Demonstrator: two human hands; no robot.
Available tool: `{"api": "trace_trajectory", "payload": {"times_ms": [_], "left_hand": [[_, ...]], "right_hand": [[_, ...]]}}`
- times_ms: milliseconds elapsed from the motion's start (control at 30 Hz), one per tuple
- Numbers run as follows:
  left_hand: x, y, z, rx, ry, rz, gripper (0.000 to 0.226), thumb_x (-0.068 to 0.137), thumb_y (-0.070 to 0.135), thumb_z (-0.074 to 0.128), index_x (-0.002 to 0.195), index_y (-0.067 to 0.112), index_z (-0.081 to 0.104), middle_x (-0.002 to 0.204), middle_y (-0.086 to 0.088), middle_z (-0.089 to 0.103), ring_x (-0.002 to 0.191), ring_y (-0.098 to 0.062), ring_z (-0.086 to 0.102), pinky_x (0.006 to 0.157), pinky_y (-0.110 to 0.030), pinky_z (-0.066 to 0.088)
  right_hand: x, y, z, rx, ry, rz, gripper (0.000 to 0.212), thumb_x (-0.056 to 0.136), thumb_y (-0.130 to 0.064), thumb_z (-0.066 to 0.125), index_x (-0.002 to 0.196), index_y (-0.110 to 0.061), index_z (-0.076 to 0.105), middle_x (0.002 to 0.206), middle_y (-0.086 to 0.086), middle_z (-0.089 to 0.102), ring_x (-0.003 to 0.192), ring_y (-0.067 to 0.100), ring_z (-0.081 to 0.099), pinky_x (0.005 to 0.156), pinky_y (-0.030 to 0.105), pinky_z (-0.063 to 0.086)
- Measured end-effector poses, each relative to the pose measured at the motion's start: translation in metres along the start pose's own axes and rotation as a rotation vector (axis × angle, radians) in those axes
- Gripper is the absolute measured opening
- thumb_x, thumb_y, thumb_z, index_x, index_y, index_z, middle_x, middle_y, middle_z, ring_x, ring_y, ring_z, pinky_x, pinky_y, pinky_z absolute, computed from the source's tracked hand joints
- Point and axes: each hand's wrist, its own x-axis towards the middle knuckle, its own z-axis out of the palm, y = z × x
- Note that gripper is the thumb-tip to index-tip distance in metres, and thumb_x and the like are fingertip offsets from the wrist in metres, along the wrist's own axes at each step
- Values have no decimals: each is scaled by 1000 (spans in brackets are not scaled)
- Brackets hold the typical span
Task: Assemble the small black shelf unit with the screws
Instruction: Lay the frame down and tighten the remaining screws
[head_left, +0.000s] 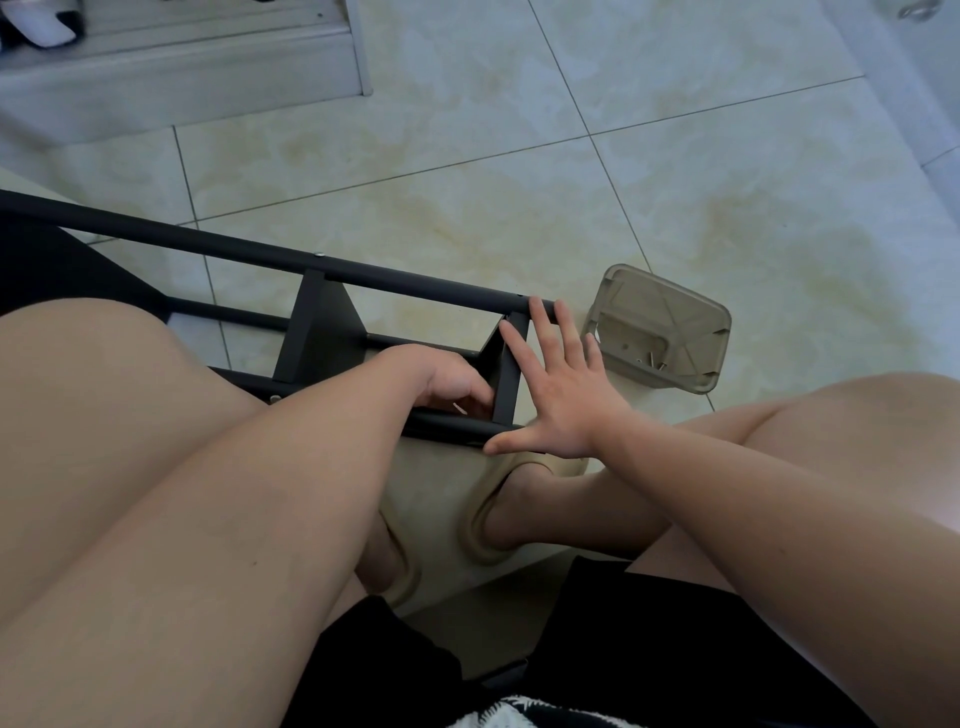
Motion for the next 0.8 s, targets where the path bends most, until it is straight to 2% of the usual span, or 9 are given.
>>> {"api": "trace_trajectory", "payload": {"times_ms": [133, 200, 300, 433, 533, 667, 800], "left_hand": [[0, -1, 0, 8, -16, 0, 14, 89, 14, 64, 99, 10, 74, 77, 2, 74, 65, -9, 68, 64, -20, 50], [0, -2, 0, 19, -26, 3, 14, 87, 11, 63, 98, 11, 73, 76, -1, 71, 64, -13, 66, 63, -21, 50], [1, -3, 0, -1, -22, 11, 14, 86, 7, 61, 94, 11, 71, 78, -6, 68, 72, -20, 63, 72, -27, 49], [3, -4, 1, -78, 11, 36, 22, 88, 7, 60, 105, 4, 74, 92, -4, 71, 86, -18, 65, 86, -28, 52], [1, -2, 1, -18, -4, 0, 15, 88, 14, 65, 98, 9, 75, 83, 0, 76, 74, -13, 71, 72, -25, 53], [0, -2, 1, 20, -7, -2, 14, 87, 13, 65, 99, 10, 72, 76, -3, 70, 72, -19, 63, 76, -28, 48], [-2, -1, 2, -3, -16, 39, 13, 87, 5, 60, 99, 10, 63, 76, -7, 58, 71, -21, 53, 69, -28, 45]], "right_hand": [[0, 0, 0, -3, 3, -2, 138, 51, -107, 29, 156, -34, -23, 151, 0, -52, 146, 32, -39, 119, 69, 3], [0, 0, 0, -7, 0, -1, 138, 51, -107, 28, 156, -34, -23, 149, -1, -54, 146, 32, -39, 119, 69, 4], [0, 0, 0, -6, -3, 0, 138, 51, -107, 29, 156, -34, -22, 148, -2, -55, 146, 32, -39, 119, 69, 4], [0, 0, 0, 4, 3, -1, 138, 52, -106, 31, 156, -34, -22, 149, -2, -54, 146, 31, -39, 120, 69, 3], [0, 0, 0, 10, 3, -1, 137, 51, -106, 32, 156, -35, -22, 148, -3, -55, 146, 31, -39, 120, 69, 3], [0, 0, 0, 15, 7, 0, 138, 51, -106, 33, 157, -35, -21, 149, -3, -54, 146, 31, -38, 119, 69, 3], [0, 0, 1, 6, 15, 0, 137, 52, -106, 33, 156, -35, -21, 153, -1, -50, 146, 31, -39, 120, 69, 3]]}}
